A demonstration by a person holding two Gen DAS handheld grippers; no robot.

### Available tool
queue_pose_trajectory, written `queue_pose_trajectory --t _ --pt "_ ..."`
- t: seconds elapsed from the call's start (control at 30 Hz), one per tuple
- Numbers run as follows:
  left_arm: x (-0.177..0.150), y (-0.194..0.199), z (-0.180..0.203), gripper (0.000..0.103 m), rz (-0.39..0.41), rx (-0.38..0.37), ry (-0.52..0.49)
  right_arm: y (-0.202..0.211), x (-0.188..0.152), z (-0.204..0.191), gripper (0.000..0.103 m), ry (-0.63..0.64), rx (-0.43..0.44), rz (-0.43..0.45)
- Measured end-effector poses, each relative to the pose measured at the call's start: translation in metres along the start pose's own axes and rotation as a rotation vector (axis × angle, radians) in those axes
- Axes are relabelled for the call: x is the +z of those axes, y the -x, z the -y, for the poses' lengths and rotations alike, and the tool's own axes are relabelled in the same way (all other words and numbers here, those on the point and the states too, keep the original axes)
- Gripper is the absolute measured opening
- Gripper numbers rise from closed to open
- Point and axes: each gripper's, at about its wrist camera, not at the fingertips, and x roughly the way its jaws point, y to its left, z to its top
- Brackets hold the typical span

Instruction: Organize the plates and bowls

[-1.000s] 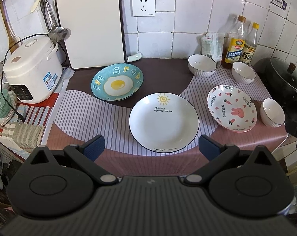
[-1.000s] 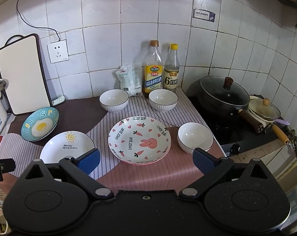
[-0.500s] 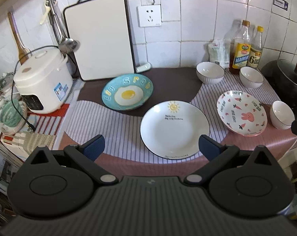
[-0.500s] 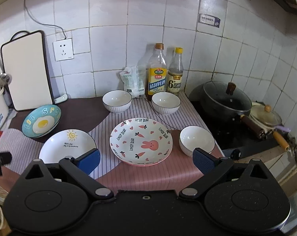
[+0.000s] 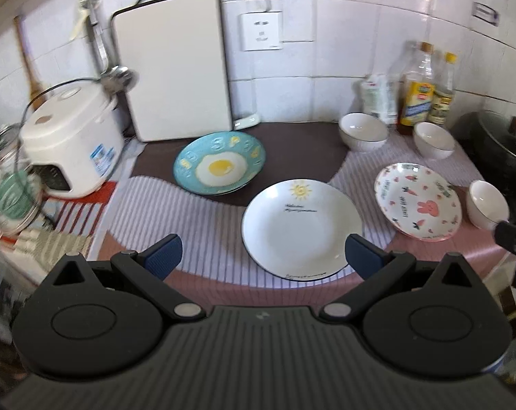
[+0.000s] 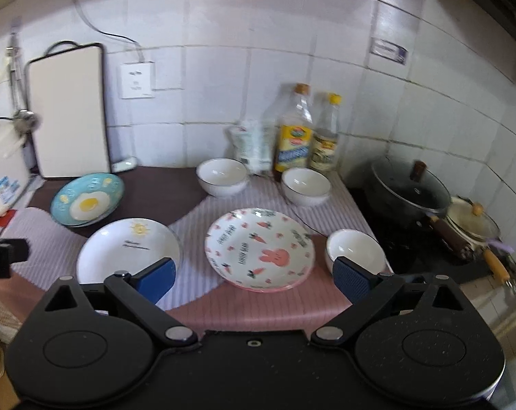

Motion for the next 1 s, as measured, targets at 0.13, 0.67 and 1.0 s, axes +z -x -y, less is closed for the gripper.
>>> queue_pose_trajectory --t 0.13,0.67,1.0 --pt "-0.002 -0.01 -0.007 0.103 -0.025 -0.051 -0.002 -0.004 -0.005 -0.011 0.1 0.017 0.074 0.029" --pt "0.0 -0.114 -0.057 0.095 -0.133 -0.139 -0.007 -0.114 -0.051 -0.042 0.074 -0.005 0.364 -0.056" --pt "-0.003 -0.218 -0.07 0.086 -0.293 -0.311 -0.013 -0.176 -0.053 -0.067 0.069 -0.104 0.343 -0.161"
